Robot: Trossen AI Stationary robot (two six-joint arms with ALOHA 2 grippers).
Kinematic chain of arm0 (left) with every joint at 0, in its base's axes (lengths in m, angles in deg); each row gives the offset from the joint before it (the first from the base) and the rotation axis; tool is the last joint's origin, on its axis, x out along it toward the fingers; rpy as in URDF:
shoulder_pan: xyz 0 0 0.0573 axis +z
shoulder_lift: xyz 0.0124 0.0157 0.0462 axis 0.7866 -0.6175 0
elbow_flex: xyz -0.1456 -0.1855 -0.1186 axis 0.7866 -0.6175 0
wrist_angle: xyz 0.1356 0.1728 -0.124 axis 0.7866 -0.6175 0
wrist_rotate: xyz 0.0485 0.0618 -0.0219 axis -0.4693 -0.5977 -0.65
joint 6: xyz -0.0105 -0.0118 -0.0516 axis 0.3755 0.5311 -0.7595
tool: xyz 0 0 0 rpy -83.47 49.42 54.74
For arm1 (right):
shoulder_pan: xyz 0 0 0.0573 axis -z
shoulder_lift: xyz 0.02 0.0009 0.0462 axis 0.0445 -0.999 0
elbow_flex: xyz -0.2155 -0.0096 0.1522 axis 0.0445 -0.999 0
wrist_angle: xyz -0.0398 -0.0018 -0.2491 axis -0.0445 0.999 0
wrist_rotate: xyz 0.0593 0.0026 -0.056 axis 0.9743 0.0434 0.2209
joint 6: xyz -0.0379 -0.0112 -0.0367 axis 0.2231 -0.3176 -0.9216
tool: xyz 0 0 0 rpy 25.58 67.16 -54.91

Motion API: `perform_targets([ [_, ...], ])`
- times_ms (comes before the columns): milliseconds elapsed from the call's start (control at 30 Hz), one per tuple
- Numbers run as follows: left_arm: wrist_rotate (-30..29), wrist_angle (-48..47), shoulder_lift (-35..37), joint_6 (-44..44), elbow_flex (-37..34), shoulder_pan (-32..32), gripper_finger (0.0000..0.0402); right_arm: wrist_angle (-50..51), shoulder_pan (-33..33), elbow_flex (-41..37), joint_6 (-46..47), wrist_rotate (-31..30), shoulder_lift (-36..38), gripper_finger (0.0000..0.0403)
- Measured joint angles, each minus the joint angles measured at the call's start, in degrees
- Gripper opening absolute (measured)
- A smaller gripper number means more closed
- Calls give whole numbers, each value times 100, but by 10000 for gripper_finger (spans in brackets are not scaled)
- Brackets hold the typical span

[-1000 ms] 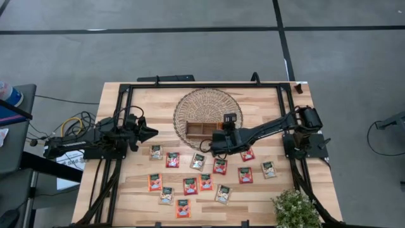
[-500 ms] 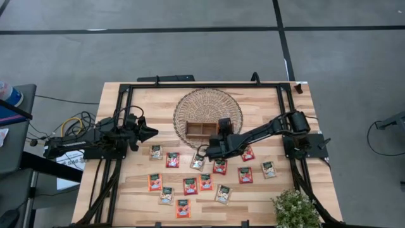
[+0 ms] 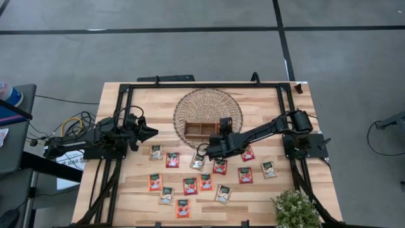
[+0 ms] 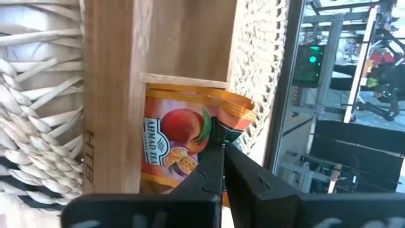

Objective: Pick & Place Tea
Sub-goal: Put the orange tea bag into the right section of the wooden organizer

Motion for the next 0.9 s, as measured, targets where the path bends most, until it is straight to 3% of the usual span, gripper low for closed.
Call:
perform_targets([
  [200, 0, 0, 0, 1, 0, 1, 50, 44, 2, 0, 58, 24, 0, 10],
  [633, 1, 2, 0, 3, 0, 0, 50, 729, -2, 390, 460, 139, 0, 105],
  [900, 2, 2, 0, 3, 0, 1, 50, 2241, -4, 1382, 461, 128, 0, 107],
])
